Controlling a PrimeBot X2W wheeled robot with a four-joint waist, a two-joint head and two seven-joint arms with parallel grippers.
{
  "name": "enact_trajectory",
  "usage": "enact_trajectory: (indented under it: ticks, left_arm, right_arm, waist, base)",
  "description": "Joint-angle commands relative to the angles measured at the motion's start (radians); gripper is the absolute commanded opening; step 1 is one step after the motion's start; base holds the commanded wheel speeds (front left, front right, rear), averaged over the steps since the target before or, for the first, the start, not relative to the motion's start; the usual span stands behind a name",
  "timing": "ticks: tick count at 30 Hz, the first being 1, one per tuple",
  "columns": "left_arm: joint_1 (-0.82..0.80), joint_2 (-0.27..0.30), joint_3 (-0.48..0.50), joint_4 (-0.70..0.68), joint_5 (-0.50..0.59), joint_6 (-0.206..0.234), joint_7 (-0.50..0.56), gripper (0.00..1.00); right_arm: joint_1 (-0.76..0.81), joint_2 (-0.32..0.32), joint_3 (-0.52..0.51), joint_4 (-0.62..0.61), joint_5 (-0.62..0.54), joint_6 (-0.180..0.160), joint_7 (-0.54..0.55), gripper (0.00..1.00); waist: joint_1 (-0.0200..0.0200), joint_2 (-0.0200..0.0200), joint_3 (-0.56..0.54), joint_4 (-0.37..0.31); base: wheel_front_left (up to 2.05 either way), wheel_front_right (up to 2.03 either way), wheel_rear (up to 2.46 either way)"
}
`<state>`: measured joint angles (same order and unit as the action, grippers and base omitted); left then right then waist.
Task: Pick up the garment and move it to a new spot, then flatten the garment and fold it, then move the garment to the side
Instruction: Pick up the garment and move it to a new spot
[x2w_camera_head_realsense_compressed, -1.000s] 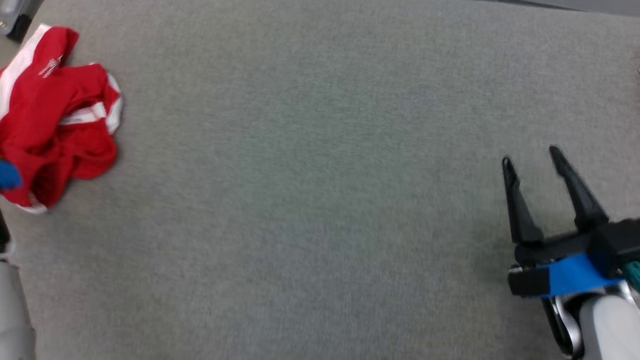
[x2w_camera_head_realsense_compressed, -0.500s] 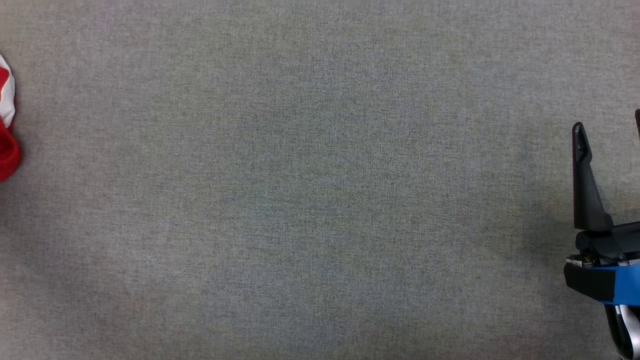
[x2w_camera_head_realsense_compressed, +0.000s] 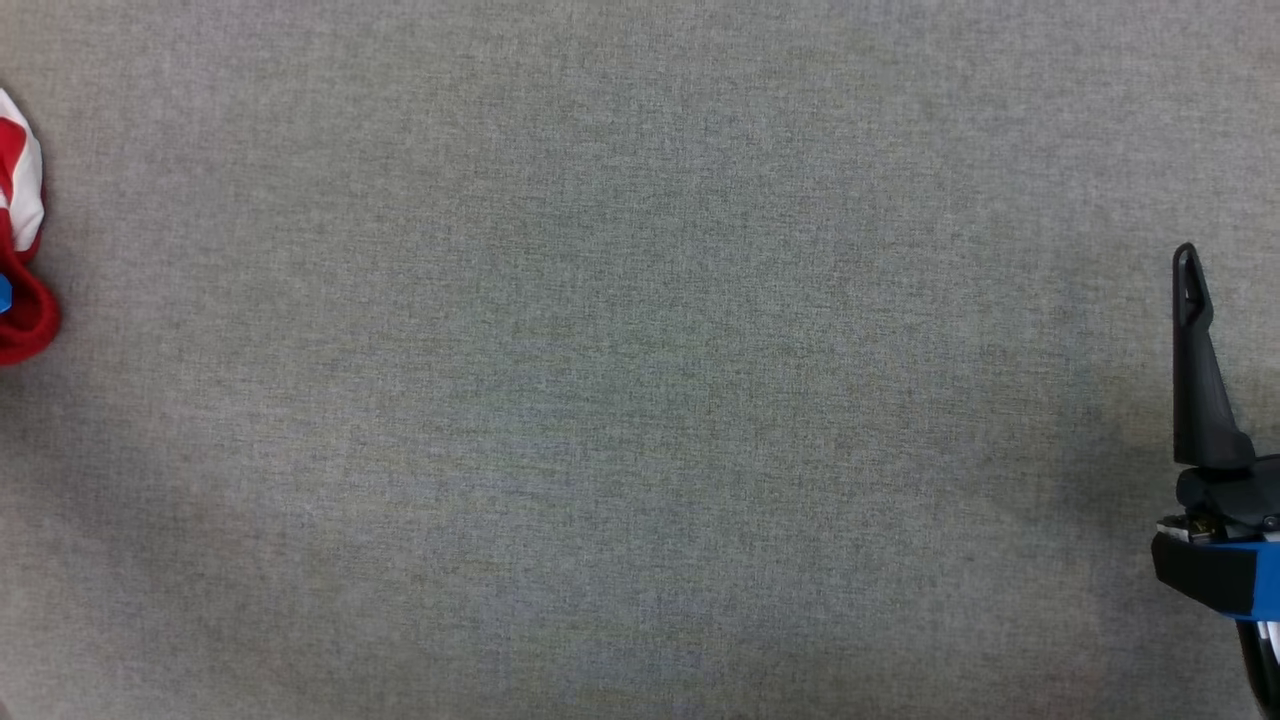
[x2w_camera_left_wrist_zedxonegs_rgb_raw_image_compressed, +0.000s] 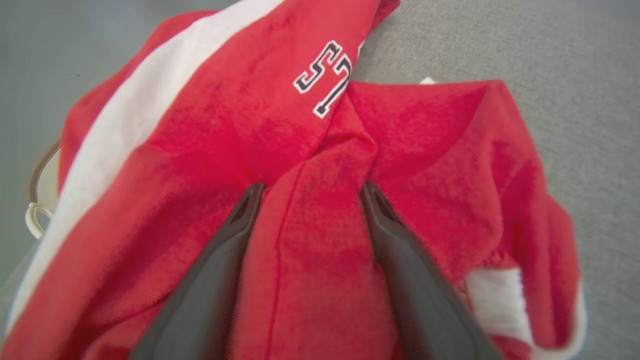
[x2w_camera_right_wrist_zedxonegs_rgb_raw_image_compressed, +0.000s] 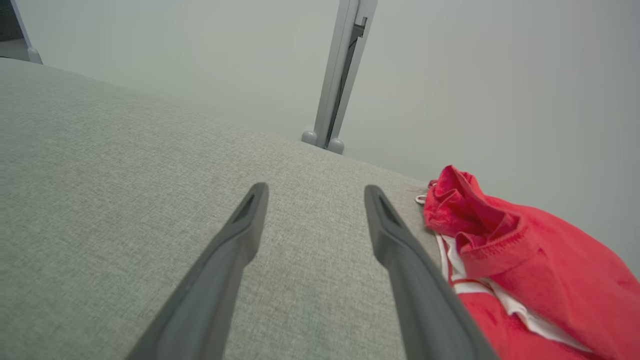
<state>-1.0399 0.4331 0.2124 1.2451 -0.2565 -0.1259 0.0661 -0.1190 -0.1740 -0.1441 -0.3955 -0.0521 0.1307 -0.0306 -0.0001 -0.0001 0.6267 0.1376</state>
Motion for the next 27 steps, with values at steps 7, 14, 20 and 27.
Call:
enact_trajectory:
  ticks: [7,14,20,27]
  left_arm:
    - [0.041,-0.017,-0.036,0.041,-0.050,-0.005,0.121,0.00]
    - [0.024,0.006,-0.092,-0.056,-0.066,-0.005,-0.009,0.00]
    - [-0.007,0.019,-0.171,-0.164,-0.082,-0.005,-0.132,0.00]
    - [-0.041,0.033,-0.309,-0.320,-0.105,-0.005,-0.215,0.00]
  right_arm:
    - [-0.004,-0.003,0.010,0.008,0.005,0.000,-0.003,1.00]
    - [-0.019,0.027,0.024,0.056,0.018,0.000,-0.031,1.00]
    - [-0.030,0.056,0.052,0.131,0.036,0.000,-0.076,1.00]
    - [-0.047,0.084,0.080,0.231,0.065,0.000,-0.138,1.00]
  waist:
    - [0.0001,0.0001,-0.021,-0.014]
    - [0.0001,0.0001,-0.068,-0.025]
    - [0.0001,0.0001,-0.129,-0.041]
    - [0.0001,0.0001,-0.202,-0.095]
  base:
    - [0.00,0.00,0.00]
    - [0.00,0.00,0.00]
    - [0.00,0.00,0.00]
    - [0.00,0.00,0.00]
